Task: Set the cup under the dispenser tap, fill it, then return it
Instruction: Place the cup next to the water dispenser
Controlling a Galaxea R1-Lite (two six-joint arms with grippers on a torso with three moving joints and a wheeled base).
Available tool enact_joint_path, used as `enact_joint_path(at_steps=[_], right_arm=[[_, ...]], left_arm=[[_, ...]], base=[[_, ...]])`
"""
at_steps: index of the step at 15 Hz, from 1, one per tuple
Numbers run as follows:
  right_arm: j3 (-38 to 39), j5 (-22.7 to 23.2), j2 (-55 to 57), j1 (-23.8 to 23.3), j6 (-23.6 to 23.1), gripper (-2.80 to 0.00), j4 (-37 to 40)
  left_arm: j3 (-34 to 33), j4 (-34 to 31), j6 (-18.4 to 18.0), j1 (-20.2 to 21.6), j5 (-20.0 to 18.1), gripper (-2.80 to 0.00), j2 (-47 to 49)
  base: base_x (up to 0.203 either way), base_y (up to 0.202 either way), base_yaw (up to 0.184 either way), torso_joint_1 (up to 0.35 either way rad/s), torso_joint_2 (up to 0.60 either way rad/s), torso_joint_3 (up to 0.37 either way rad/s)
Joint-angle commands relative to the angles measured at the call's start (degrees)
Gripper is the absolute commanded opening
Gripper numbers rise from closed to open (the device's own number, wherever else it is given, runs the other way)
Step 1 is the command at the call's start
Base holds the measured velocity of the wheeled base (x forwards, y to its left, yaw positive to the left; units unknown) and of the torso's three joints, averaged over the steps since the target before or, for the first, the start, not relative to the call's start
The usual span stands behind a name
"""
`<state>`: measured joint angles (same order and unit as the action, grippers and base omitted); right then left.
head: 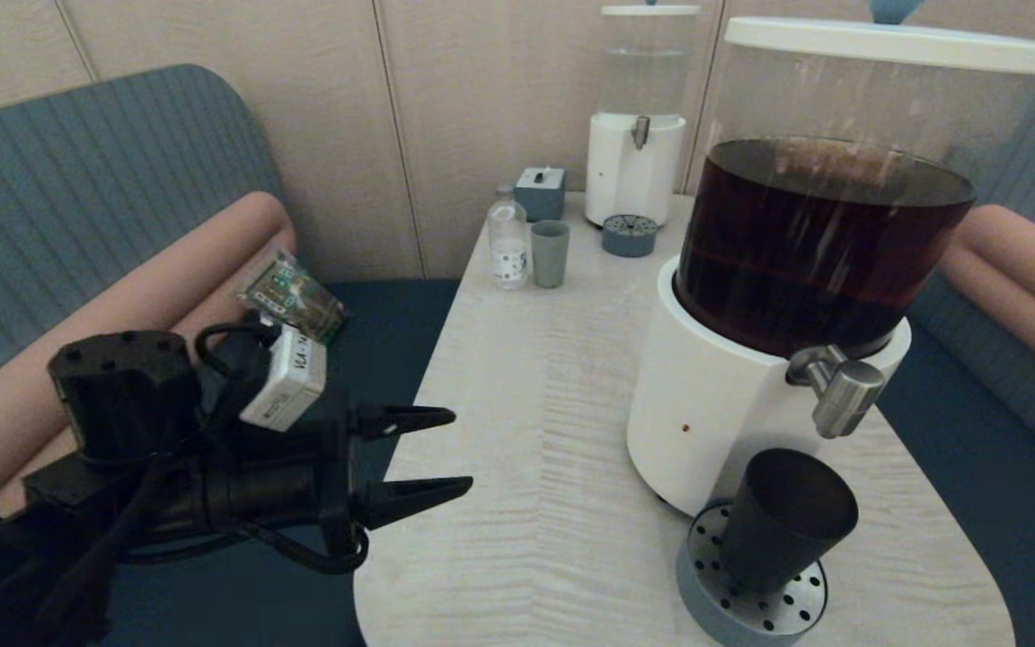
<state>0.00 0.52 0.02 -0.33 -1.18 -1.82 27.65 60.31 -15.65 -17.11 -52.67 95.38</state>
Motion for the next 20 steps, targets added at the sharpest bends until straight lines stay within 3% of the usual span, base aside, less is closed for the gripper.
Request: enact_joint_path(at_steps=[1, 5, 9, 12, 16, 20], right_arm=[[0.59, 0.06, -0.02, -0.02, -0.05, -2.80, -0.03], [0.62, 0.06, -0.02, -0.02, -0.05, -2.80, -0.03], [0.61, 0.00, -0.02, -0.02, -0.05, -2.80, -0.03], [0.62, 0.00, -0.02, -0.02, -0.05, -2.80, -0.03], [0.62, 0.00, -0.02, -0.02, -0.05, -2.80, -0.03], [0.62, 0.00, -0.02, -0.02, -0.05, -2.80, -0.03]], left_arm=[[0.30, 0.27, -0.76, -2.00, -0.52, 0.00, 4.01], [2.02, 0.95, -1.17, -10.88, -0.85, 0.00, 8.31], [9.13, 2.76, -1.51, -16.81, 1.13, 0.00, 15.98], [12.17, 7.43, -1.10, -19.63, 2.14, 0.00, 21.92], [18.75, 8.13, -0.98, -22.10, 2.39, 0.00, 26.16], [20.24, 8.18, -0.95, -23.05, 2.39, 0.00, 28.98]], base=[[0.000, 0.000, 0.000, 0.000, 0.00, 0.000], [0.000, 0.000, 0.000, 0.000, 0.00, 0.000], [0.000, 0.000, 0.000, 0.000, 0.00, 0.000], [0.000, 0.000, 0.000, 0.000, 0.00, 0.000], [0.000, 0.000, 0.000, 0.000, 0.00, 0.000], [0.000, 0.000, 0.000, 0.000, 0.00, 0.000]])
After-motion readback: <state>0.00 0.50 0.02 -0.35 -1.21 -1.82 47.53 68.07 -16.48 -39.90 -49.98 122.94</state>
